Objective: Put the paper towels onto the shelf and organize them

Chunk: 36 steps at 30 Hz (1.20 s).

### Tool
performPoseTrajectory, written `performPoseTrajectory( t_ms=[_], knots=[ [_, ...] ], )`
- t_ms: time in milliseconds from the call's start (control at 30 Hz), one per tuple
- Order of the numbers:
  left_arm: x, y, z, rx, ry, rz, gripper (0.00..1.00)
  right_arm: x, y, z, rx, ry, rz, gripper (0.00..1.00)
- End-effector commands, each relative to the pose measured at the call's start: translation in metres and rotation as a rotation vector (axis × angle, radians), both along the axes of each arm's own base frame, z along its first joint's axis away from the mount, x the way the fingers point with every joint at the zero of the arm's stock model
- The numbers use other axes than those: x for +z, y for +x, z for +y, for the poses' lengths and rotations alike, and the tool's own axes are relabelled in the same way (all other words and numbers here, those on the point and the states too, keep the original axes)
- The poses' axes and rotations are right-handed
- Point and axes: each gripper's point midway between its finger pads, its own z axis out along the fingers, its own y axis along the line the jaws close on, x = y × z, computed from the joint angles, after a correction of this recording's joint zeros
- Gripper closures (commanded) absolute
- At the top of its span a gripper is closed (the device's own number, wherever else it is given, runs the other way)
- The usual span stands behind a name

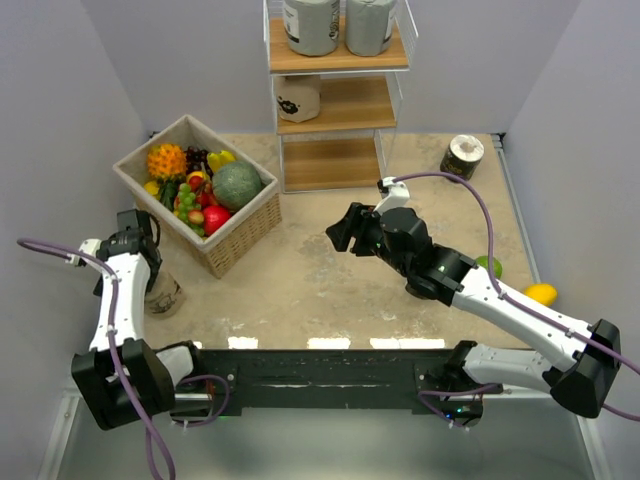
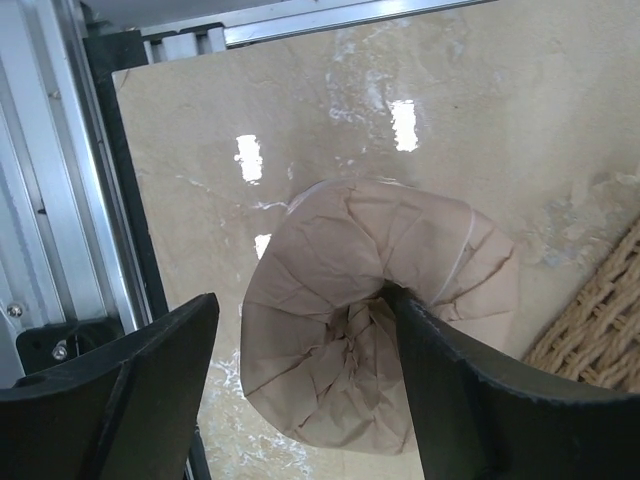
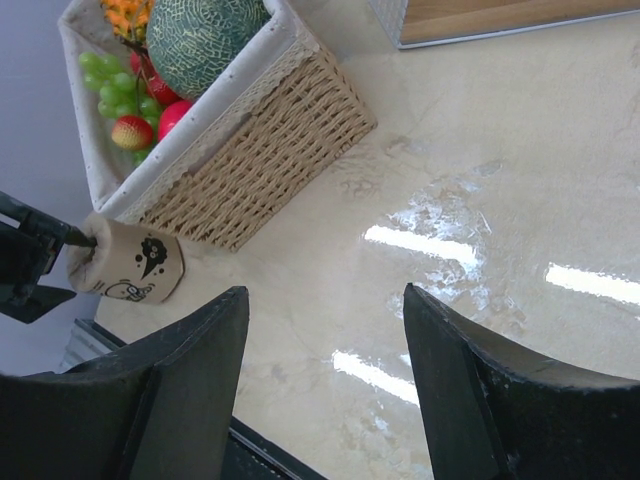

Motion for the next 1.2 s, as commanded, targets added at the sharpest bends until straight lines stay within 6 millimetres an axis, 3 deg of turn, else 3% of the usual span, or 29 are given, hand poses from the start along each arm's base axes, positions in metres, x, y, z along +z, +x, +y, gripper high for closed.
performPoseTrajectory(
  t_ms=[0, 167, 367, 500, 533, 600, 733, 900, 1000, 1167],
  knots=[
    [0.008, -0.011, 0.008, 0.094, 0.054, -0.044, 0.24, 0.023, 0.003, 0.001, 0.005, 0.024, -0.057, 0.33],
    [0.011, -0.012, 0.005, 0.097, 0.052, -0.087, 0.26, 0.023, 0.003, 0.000, 0.001, 0.016, -0.061, 0.32],
    [-0.023, -0.014, -0.005, 0.087, -0.020, -0.034, 0.27, 0.024, 0.002, 0.001, 0.007, 0.031, -0.058, 0.32],
    [-0.026, -0.010, -0.009, 0.083, -0.047, -0.051, 0.33, 0.029, 0.001, -0.002, 0.006, 0.032, -0.066, 0.32],
    [-0.022, -0.009, -0.008, 0.085, -0.034, -0.059, 0.42, 0.032, 0.000, -0.003, 0.003, 0.035, -0.073, 0.32],
    [-0.012, -0.012, -0.004, 0.097, -0.010, -0.075, 0.47, 0.033, 0.000, -0.006, -0.005, 0.027, -0.079, 0.32],
    [0.015, -0.013, 0.007, 0.127, 0.068, -0.122, 0.67, 0.039, -0.001, -0.009, -0.010, 0.037, -0.087, 0.32],
    [0.034, -0.020, 0.007, 0.136, 0.086, -0.144, 0.71, 0.050, -0.003, -0.012, -0.007, 0.041, -0.105, 0.32],
    [0.062, -0.012, 0.009, 0.078, 0.108, -0.190, 0.73, 0.057, -0.004, -0.015, -0.009, 0.036, -0.120, 0.32],
    [0.138, 0.018, 0.003, -0.131, 0.151, -0.368, 0.77, 0.077, -0.007, -0.026, -0.020, 0.024, -0.157, 0.32]
  ],
)
